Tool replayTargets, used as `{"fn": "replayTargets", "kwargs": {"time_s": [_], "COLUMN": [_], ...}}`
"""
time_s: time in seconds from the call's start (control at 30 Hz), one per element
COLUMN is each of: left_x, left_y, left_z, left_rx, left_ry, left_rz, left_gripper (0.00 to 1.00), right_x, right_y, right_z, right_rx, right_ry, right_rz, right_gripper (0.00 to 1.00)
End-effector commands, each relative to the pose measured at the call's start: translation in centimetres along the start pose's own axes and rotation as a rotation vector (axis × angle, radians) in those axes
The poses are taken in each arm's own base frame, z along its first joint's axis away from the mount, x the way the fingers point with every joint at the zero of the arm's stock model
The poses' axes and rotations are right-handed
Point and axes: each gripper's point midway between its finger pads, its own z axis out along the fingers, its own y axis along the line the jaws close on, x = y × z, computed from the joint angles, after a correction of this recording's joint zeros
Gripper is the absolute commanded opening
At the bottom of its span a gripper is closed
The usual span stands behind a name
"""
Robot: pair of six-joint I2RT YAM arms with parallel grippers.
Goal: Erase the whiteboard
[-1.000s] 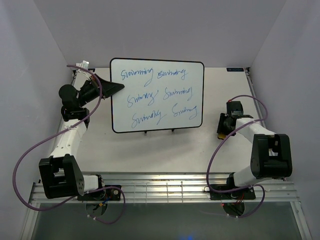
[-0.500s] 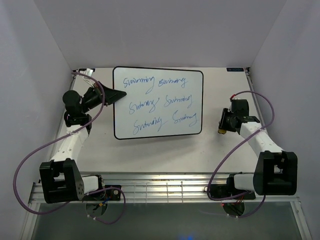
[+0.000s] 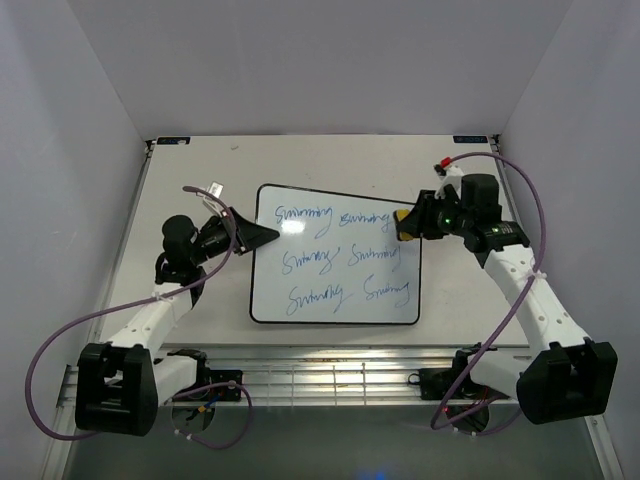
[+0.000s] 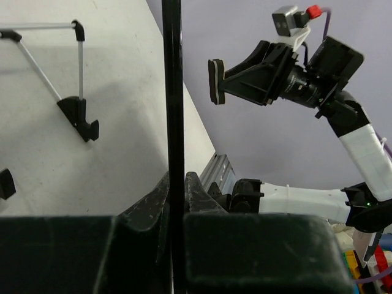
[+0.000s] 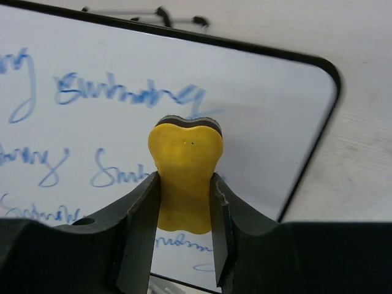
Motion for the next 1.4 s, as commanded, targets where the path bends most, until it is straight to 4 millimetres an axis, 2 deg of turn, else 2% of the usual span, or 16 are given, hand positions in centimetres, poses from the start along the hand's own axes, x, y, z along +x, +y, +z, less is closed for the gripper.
{"fn": "replayTargets", "kwargs": {"time_s": [0.0,0.03,0.17,0.2,0.23,0.4,0.47,0.53,0.6,0.7,0.77,0.8,0.87,0.93,1.13,1.37], "left_x": [-1.1,-0.4,1.0,1.3,1.7,2.6,2.9,3.2,3.5,3.9,4.1,4.1,4.2,4.3,4.6,4.8], "left_y": [-2.4,-1.7,-0.8,-0.6,-0.1,0.6,0.9,1.2,1.3,1.5,1.5,1.5,1.5,1.5,1.1,0.5], "left_z": [-0.1,-0.2,-0.5,-0.5,-0.6,-0.9,-1.0,-1.2,-1.2,-1.3,-1.3,-1.3,-1.4,-1.4,-1.5,-1.5], "left_rx": [0.033,0.019,-0.006,-0.009,-0.022,-0.038,-0.045,-0.051,-0.052,-0.055,-0.053,-0.052,-0.050,-0.048,-0.029,-0.004], "left_ry": [-0.100,-0.098,-0.104,-0.100,-0.101,-0.100,-0.098,-0.098,-0.093,-0.086,-0.080,-0.079,-0.076,-0.074,-0.048,-0.022], "left_rz": [0.038,0.018,-0.018,-0.023,-0.037,-0.057,-0.064,-0.073,-0.075,-0.080,-0.078,-0.075,-0.067,-0.057,-0.032,-0.004], "left_gripper": [0.00,0.00,0.00,0.00,0.00,0.00,0.00,0.00,0.00,0.00,0.00,0.00,0.00,0.00,0.00,0.00], "right_x": [0.1,0.7,1.4,2.0,1.6,2.9,2.8,3.6,4.1,4.5,5.6,5.1,5.8,5.5,6.3,7.6], "right_y": [6.6,8.0,11.6,12.6,13.3,17.1,18.7,19.8,21.2,23.7,24.3,25.4,25.8,26.5,27.3,26.1], "right_z": [0.4,0.8,1.9,2.7,2.9,5.0,5.4,7.1,7.5,8.5,9.7,9.8,10.9,11.2,12.7,14.0], "right_rx": [-0.248,-0.265,-0.301,-0.264,-0.246,-0.215,-0.215,-0.182,-0.171,-0.200,-0.202,-0.227,-0.229,-0.243,-0.256,-0.202], "right_ry": [0.057,0.078,0.090,0.083,0.066,0.056,0.040,0.056,0.049,0.057,0.096,0.090,0.119,0.123,0.182,0.262], "right_rz": [-0.057,-0.083,-0.130,-0.169,-0.204,-0.275,-0.305,-0.343,-0.374,-0.417,-0.440,-0.455,-0.471,-0.482,-0.503,-0.525], "right_gripper": [0.39,0.39,0.38,0.37,0.37,0.34,0.34,0.35,0.34,0.35,0.35,0.34,0.34,0.34,0.34,0.35]}}
